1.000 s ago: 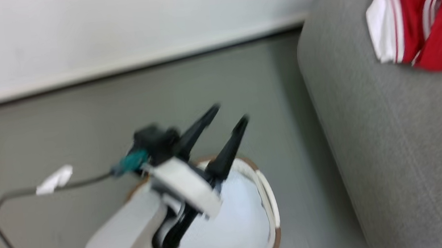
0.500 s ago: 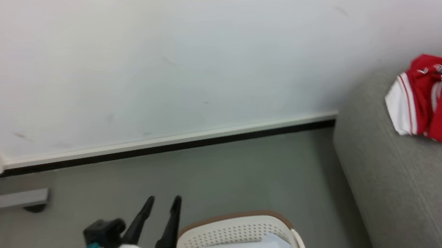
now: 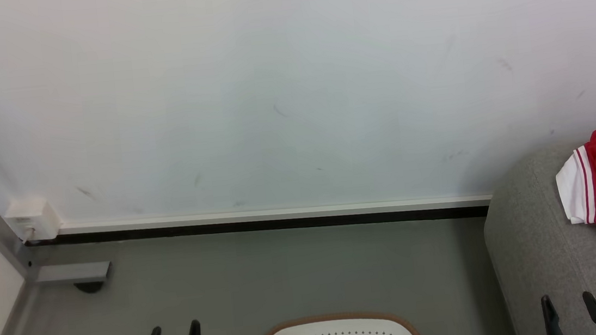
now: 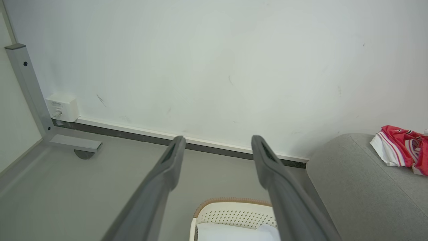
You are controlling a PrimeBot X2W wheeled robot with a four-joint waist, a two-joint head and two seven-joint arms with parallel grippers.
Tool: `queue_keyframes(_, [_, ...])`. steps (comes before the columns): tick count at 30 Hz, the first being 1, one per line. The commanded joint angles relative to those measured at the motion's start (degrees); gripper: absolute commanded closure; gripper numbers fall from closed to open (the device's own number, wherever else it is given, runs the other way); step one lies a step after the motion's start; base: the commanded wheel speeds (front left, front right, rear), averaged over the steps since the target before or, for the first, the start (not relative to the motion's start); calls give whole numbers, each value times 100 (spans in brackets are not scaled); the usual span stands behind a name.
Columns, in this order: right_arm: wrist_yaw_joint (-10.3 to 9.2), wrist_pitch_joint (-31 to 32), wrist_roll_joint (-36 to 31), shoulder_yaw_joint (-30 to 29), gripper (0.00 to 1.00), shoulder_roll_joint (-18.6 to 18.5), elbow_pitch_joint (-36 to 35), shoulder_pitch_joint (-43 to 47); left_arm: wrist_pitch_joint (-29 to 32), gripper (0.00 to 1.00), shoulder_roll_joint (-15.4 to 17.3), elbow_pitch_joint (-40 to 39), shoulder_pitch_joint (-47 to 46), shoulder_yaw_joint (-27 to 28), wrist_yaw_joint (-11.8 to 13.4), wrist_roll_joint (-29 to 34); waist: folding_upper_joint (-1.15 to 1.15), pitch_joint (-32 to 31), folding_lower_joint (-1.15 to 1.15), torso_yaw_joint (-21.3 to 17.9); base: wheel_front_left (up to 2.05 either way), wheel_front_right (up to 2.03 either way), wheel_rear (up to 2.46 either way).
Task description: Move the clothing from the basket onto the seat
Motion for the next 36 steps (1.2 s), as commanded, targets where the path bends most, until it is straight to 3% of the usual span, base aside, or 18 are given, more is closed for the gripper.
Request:
queue_keyframes(1, [-15,-17,-50,0,0,-8,-1,90,-1,0,-85,-12,165,158,-103,229,0,-15,1,-10,0,0,0])
queue_keyframes(8, [-15,-18,-88,140,0,35,60,195,-1,0,-487,-62,327,772,-536,856,0,-39,1,-59,0,0,0])
queue_keyframes(18, [-15,-18,-121,337,0,46,141,94,-2,0,-828,94,352,1162,-878,1144,0,-55,1,-120,0,0,0])
queue_keyframes(19, [0,0,-78,348,100,45,131,102,2,100,-839,91,287,1147,-879,1165,0,-55,1,-121,0,0,0])
queue_keyframes(24, [0,52,21,349,100,72,285,120,47,100,-874,268,319,1135,-878,1075,0,-52,1,-127,0,0,0])
queue_keyframes(36, [-1,398,1321,226,100,67,228,-91,398,100,-893,220,153,1308,-896,-154,0,-6,1,-165,0,0,0])
